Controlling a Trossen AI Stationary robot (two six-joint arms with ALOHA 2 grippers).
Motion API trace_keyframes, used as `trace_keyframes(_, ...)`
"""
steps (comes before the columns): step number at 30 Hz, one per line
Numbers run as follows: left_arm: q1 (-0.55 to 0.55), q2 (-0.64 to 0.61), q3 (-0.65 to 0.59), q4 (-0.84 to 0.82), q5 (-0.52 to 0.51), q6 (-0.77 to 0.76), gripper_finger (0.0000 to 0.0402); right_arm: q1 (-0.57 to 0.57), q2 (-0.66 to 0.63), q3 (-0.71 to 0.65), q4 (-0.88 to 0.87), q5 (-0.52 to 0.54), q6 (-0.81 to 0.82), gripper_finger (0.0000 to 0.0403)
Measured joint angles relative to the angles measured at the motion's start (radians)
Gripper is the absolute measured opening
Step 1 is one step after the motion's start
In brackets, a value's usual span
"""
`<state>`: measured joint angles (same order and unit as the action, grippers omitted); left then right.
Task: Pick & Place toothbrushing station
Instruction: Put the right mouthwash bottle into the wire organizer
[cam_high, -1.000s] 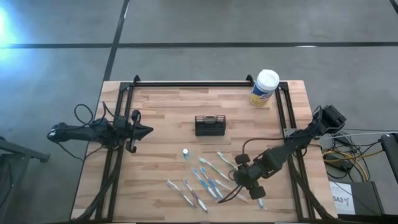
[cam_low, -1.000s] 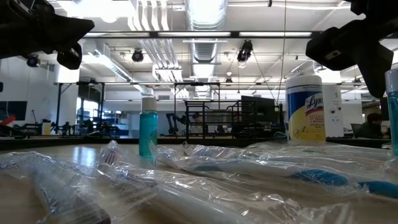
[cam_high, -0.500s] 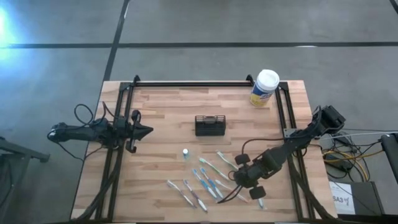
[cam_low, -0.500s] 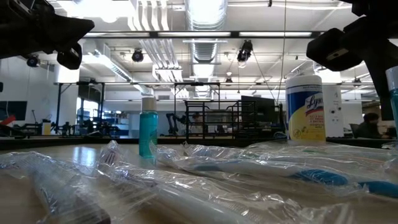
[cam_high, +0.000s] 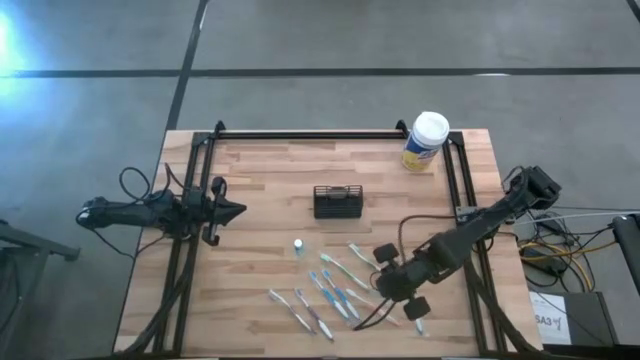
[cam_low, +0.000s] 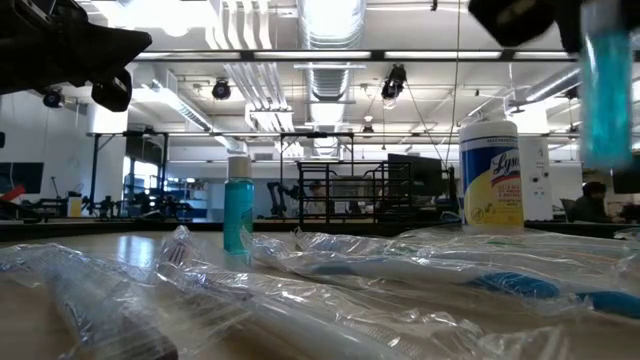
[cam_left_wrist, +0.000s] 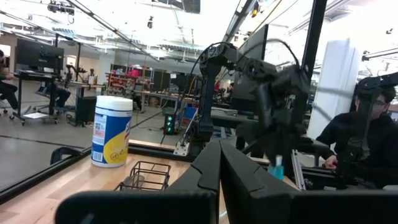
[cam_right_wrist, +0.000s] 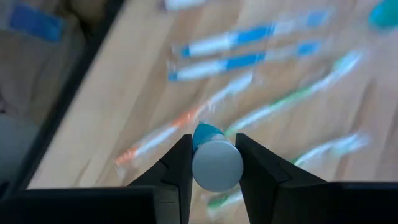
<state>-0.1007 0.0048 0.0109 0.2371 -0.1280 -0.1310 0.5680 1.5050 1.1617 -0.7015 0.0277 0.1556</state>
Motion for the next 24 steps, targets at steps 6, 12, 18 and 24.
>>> trace_keyframes(6, 0.0, 0.0, 0.0, 0.002, 0.0, -0.002, 0.0007, -0.006, -0.115, 0.053, 0.007, 0.054, -0.06, 0.0089)
trace_keyframes(12, 0.0, 0.0, 0.0, 0.002, 0.0, -0.002, 0.0007, -0.005, -0.254, 0.028, 0.007, 0.139, -0.067, 0.0089)
trace_keyframes(18, 0.0, 0.0, 0.0, 0.003, 0.0, -0.003, 0.0007, -0.017, -0.392, -0.046, 0.01, 0.217, -0.075, 0.0089)
trace_keyframes(24, 0.0, 0.0, 0.0, 0.002, 0.0, -0.008, 0.0007, -0.066, -0.524, -0.151, 0.035, 0.242, -0.044, 0.0089)
